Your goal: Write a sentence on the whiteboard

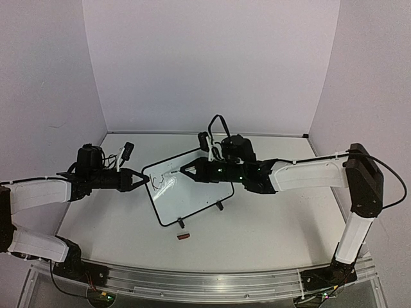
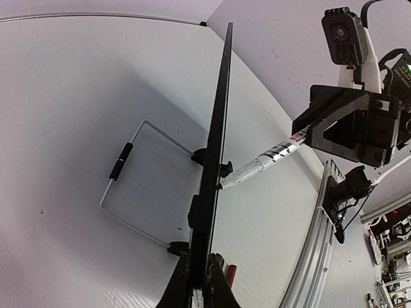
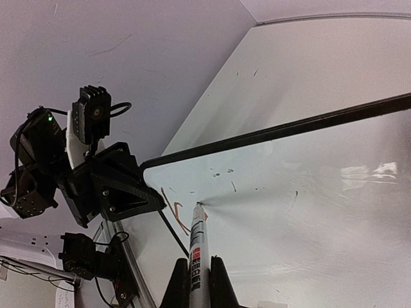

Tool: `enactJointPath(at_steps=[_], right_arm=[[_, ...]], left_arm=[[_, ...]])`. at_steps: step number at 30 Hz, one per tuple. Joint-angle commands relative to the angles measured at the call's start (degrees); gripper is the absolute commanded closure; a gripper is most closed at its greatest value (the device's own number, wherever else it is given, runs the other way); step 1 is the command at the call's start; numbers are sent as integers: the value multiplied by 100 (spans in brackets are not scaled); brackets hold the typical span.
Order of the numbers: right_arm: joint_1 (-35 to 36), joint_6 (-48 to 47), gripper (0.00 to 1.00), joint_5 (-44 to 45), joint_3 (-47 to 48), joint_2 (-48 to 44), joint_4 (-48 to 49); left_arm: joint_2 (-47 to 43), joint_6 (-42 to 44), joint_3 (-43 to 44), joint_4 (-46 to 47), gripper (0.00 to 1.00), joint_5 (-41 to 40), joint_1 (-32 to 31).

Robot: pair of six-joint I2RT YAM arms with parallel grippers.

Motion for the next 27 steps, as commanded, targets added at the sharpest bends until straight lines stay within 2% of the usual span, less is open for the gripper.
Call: enactJointPath(at_steps=[1,27], right_arm=[[-16,24,100,-122,174,168,54],[-16,-27,100,-224,-23,142,-283]], left_arm=[[-15,241,64,-32,100,-316,50],[-49,262,84,-78,100,-328,54]])
